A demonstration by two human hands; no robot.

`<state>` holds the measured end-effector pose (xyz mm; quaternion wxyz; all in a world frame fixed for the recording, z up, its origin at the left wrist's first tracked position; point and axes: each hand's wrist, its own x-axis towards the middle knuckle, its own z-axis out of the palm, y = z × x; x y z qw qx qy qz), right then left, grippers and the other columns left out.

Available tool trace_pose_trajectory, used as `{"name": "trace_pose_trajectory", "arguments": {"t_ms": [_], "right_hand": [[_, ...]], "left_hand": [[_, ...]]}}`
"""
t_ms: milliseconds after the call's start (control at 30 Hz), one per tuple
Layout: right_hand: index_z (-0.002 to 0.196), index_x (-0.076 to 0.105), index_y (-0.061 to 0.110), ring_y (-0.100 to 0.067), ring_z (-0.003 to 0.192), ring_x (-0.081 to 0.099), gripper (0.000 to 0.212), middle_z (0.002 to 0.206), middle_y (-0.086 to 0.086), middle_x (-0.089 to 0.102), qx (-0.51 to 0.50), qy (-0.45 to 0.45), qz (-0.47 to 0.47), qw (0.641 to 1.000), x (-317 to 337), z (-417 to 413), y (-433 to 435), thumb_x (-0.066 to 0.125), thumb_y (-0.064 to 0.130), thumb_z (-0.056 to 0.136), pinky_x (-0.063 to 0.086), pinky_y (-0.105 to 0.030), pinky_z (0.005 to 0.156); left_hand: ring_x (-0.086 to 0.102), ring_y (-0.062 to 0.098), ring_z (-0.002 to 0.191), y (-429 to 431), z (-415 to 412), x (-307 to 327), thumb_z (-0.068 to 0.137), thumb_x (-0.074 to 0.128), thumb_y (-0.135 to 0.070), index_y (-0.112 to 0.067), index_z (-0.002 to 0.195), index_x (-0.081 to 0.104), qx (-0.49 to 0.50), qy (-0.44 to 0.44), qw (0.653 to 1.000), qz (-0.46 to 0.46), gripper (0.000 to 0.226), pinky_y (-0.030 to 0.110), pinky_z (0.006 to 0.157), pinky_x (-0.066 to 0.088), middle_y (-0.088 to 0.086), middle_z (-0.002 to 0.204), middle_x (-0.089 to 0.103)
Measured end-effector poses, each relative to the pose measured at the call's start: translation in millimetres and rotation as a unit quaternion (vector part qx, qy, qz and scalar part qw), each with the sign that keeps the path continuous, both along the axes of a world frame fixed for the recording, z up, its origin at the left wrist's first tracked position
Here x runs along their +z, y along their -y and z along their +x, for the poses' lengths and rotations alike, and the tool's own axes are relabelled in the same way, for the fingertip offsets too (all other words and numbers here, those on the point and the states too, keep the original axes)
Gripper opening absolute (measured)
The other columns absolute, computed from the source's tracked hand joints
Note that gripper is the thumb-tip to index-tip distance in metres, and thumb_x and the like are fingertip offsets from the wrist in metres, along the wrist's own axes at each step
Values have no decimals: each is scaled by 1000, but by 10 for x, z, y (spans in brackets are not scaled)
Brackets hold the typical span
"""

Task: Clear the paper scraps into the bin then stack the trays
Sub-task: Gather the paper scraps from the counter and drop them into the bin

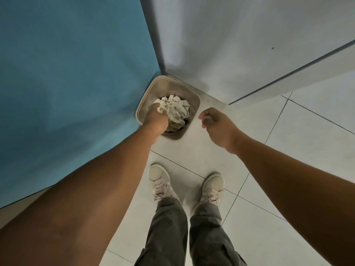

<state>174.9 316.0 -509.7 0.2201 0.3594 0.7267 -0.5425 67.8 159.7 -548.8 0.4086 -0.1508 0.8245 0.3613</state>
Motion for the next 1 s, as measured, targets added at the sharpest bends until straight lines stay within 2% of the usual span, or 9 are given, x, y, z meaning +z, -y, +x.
{"name": "trace_pose_trajectory", "arguments": {"t_ms": [167, 233, 367, 467, 533, 600, 767, 900, 1000], "right_hand": [[112, 60, 24, -22, 79, 56, 25, 103, -3, 58, 27, -41, 40, 998, -114, -218, 72, 50, 10, 94, 45, -24, 57], [117, 58, 24, -22, 87, 55, 28, 114, -4, 57, 46, -48, 50, 997, -218, -353, 125, 52, 10, 93, 43, -23, 62], [131, 53, 29, -25, 110, 56, 42, 129, -5, 56, 74, -32, 43, 996, -445, -594, 266, 55, 14, 92, 50, -33, 88], [139, 47, 30, -25, 121, 53, 51, 139, -3, 52, 85, -13, 38, 996, -568, -636, 333, 58, 17, 91, 45, -33, 101], [142, 45, 30, -26, 123, 52, 53, 141, -2, 51, 71, 2, 40, 997, -593, -613, 342, 56, 19, 91, 44, -33, 103], [142, 46, 31, -28, 122, 53, 53, 139, -3, 54, 60, 14, 50, 997, -536, -582, 339, 53, 20, 90, 46, -38, 102], [139, 49, 32, -29, 118, 55, 50, 136, -6, 55, 62, 14, 56, 996, -31, -454, 277, 54, 22, 90, 49, -37, 97], [131, 56, 25, -27, 114, 58, 43, 123, -4, 63, 89, -28, 83, 992, 684, -345, 212, 57, 19, 89, 46, -34, 100], [139, 50, 21, -23, 125, 51, 47, 137, -4, 56, 118, -62, 110, 985, 1381, -295, 141, 57, 16, 92, 34, -19, 100]], "left_hand": [[61, 15, 94, 257, 23, -53, 89, 50, -23, -34, 134, 52, -32, -25, 999, -13, 47, 20, 54, 39, -4, 126, 61], [61, 23, 96, 330, 57, 0, 93, 53, -20, -29, 134, 52, -10, -37, 999, -11, 42, 22, 57, 39, -3, 124, 59], [52, 12, 95, 436, 124, -55, 95, 55, -15, -23, 136, 52, -9, -46, 999, -7, 41, 18, 59, 37, -1, 136, 56], [52, 12, 102, 469, 132, -60, 96, 54, -13, -24, 136, 51, -14, -55, 998, -6, 42, 14, 61, 39, -2, 142, 53], [55, 16, 110, 471, 117, -12, 95, 54, -12, -25, 136, 50, -3, -63, 998, 3, 44, 24, 76, 50, -1, 142, 53], [56, 17, 112, 460, 95, 79, 94, 53, -11, -25, 138, 47, 5, -63, 998, 8, 46, 31, 84, 51, -2, 141, 53], [59, 20, 102, 331, 61, 546, 95, 51, -11, -25, 139, 46, -38, -89, 995, 3, 47, 21, 65, 44, 2, 139, 56], [56, 26, 119, 193, 71, 1171, 95, 52, -13, -24, 140, 46, -94, -130, 987, -4, 47, 27, 86, 45, 4, 139, 55], [53, 23, 124, 103, 123, 1769, 95, 54, -13, -25, 141, 46, -132, -168, 977, 5, 48, 29, 104, 41, 2, 141, 53]]}}
